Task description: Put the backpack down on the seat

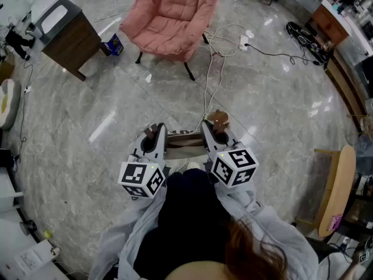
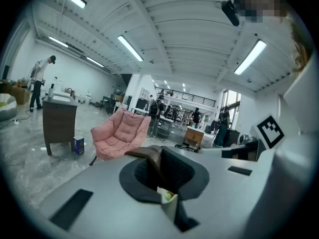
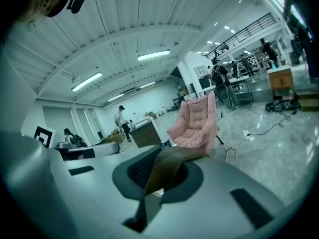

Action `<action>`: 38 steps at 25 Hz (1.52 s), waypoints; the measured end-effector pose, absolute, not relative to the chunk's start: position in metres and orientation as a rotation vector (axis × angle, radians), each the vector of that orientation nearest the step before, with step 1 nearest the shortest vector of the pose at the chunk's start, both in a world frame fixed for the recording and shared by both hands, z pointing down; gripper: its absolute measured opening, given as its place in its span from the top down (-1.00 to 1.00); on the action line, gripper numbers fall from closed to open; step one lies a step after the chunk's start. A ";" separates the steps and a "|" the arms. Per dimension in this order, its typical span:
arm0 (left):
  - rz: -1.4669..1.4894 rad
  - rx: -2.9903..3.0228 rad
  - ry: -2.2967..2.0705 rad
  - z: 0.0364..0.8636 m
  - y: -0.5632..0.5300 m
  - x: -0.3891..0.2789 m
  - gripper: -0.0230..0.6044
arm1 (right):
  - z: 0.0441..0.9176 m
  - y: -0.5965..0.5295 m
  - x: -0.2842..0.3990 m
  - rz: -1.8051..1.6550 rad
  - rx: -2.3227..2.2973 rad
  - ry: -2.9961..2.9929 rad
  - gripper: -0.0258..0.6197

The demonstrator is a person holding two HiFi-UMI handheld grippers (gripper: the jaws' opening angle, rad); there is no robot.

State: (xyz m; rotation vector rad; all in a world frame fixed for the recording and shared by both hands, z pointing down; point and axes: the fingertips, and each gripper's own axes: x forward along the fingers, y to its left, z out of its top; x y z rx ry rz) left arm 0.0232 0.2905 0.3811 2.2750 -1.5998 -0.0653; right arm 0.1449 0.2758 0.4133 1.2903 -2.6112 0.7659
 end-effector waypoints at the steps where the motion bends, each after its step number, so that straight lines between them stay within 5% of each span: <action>1: -0.048 2.283 -1.587 0.384 0.304 0.029 0.88 | 0.416 0.290 0.151 0.796 1.308 -2.603 0.89; 18: -0.015 2.276 -1.545 0.392 0.513 0.024 0.88 | 0.428 0.507 0.148 0.993 1.370 -2.570 0.89; 38: -0.047 2.174 -1.634 0.411 0.441 -0.008 0.88 | 0.431 0.425 0.120 0.956 1.310 -2.587 0.89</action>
